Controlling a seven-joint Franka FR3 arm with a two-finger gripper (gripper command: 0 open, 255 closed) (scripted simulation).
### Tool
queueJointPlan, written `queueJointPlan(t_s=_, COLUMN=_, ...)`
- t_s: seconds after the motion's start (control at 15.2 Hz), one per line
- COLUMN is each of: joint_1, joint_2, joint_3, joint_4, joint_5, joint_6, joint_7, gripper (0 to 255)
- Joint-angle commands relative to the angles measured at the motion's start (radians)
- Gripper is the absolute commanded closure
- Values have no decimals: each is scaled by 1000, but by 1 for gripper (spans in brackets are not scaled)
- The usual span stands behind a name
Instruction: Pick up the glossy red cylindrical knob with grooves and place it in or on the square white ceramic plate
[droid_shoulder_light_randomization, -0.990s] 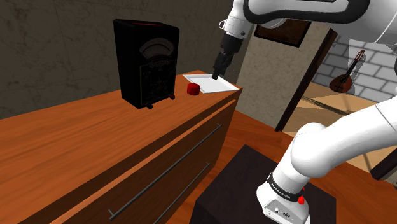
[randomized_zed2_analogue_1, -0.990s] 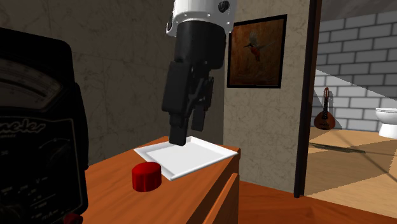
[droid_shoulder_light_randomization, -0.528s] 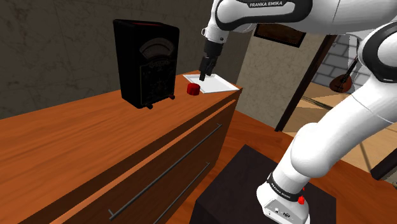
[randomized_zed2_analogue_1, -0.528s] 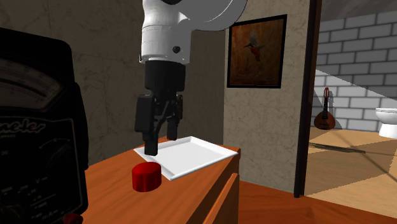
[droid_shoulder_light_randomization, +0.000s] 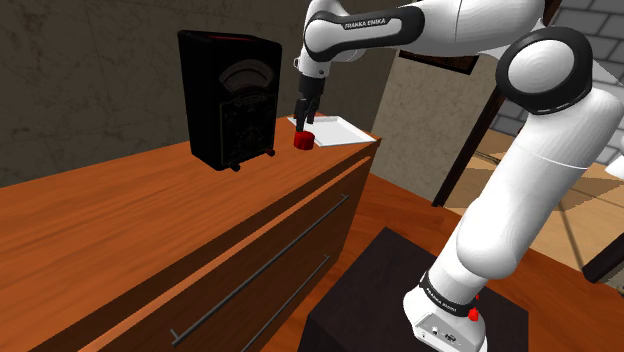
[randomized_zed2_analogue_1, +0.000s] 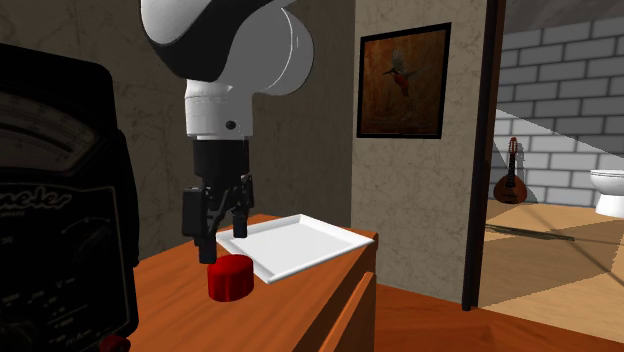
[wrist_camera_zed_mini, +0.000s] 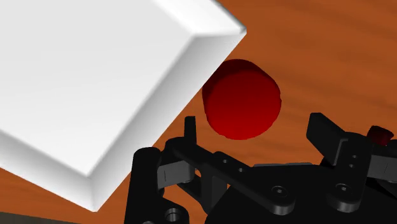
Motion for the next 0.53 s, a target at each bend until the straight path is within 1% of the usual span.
queueJointPlan(t_s=0.0, joint_1=0, joint_2=12, joint_3=0, joint_4=-11, joint_5=-1, joint_6=22, joint_7=-2, gripper=0)
queueJointPlan(t_s=0.26, joint_1=0, joint_2=20, joint_3=0, joint_4=-56, joint_5=-1, joint_6=74, joint_7=-3, gripper=0)
queueJointPlan(t_s=0.46, joint_1=0, joint_2=21, joint_3=0, joint_4=-62, joint_5=0, joint_6=82, joint_7=-3, gripper=0)
